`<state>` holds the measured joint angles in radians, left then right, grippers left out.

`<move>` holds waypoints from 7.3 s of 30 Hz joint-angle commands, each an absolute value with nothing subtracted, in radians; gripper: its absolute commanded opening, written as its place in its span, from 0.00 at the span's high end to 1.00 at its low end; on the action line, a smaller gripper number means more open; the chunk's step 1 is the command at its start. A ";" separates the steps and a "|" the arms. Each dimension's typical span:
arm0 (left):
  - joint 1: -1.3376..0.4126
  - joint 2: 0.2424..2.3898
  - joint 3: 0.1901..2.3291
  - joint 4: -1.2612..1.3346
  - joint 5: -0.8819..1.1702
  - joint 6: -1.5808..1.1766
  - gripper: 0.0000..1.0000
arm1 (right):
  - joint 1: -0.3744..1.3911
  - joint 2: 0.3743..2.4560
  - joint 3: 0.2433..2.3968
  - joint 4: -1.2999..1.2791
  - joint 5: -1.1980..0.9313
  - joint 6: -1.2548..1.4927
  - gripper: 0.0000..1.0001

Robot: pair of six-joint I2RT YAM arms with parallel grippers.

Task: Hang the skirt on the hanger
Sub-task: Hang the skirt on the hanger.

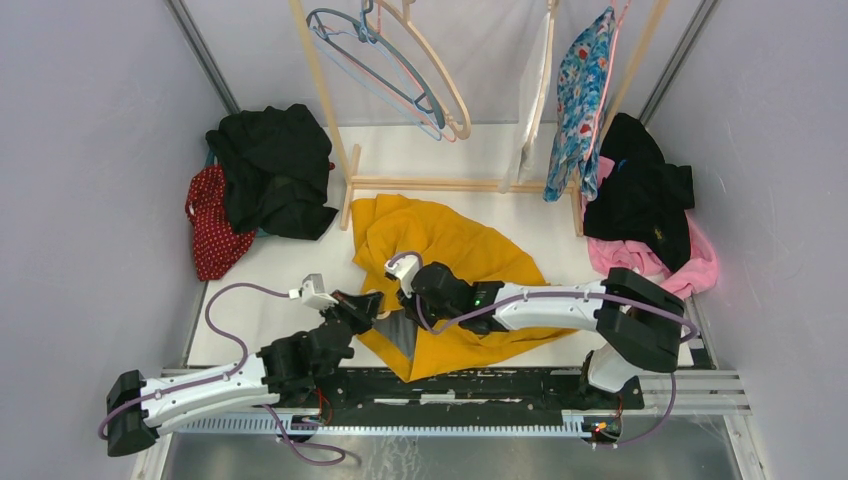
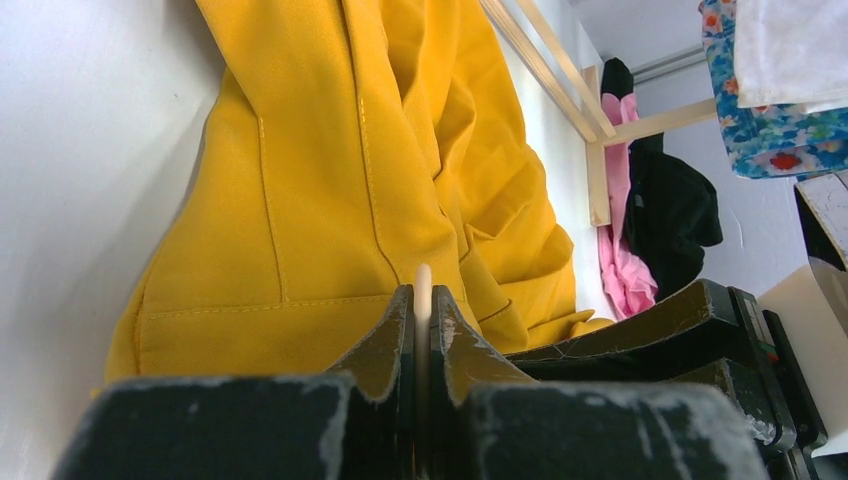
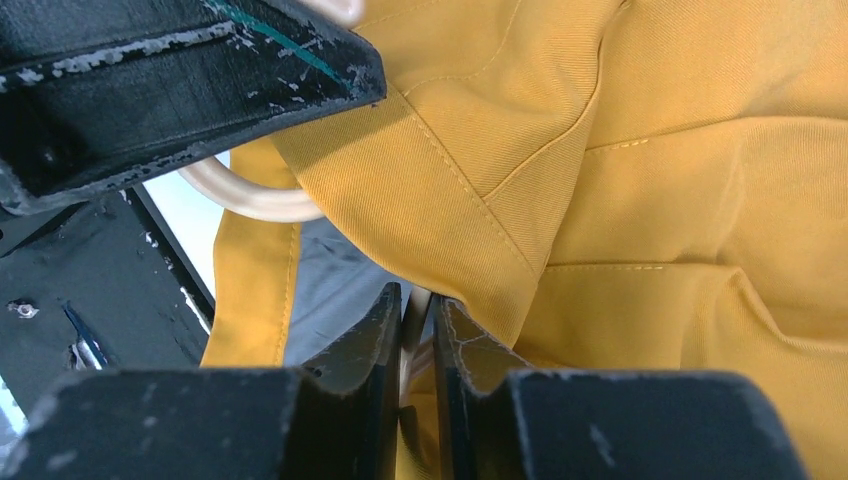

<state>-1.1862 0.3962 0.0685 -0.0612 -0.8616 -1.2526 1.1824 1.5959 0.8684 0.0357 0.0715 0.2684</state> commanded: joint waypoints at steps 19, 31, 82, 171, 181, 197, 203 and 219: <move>-1.196 0.330 0.226 -0.230 -0.874 -1.172 0.57 | 1.164 1.657 0.944 -0.080 -0.200 0.279 0.99; -1.196 0.250 0.384 -0.573 -0.977 -1.230 0.46 | 1.160 1.567 0.864 -0.116 -0.234 0.250 0.99; -0.631 1.012 0.378 -0.113 -0.526 -0.972 0.80 | 1.160 1.133 0.534 -0.128 -0.241 0.316 0.99; -0.350 1.128 0.703 -0.152 -0.148 -0.713 0.66 | 1.201 1.085 0.782 -0.237 -0.411 0.539 0.99; -0.350 1.023 0.804 -0.291 -0.178 -0.684 0.61 | 1.095 1.061 0.829 -0.133 -0.565 0.663 0.99; -0.344 0.935 0.945 -0.458 -0.205 -0.640 0.61 | 0.910 0.933 0.942 -0.117 -0.654 0.786 0.99; -0.344 0.928 0.952 -0.467 -0.197 -0.643 0.62 | 0.846 0.922 0.985 -0.082 -0.695 0.832 0.99; -0.344 0.827 1.053 -0.619 -0.211 -0.623 0.62 | 0.762 1.025 0.818 0.362 -0.789 1.105 0.99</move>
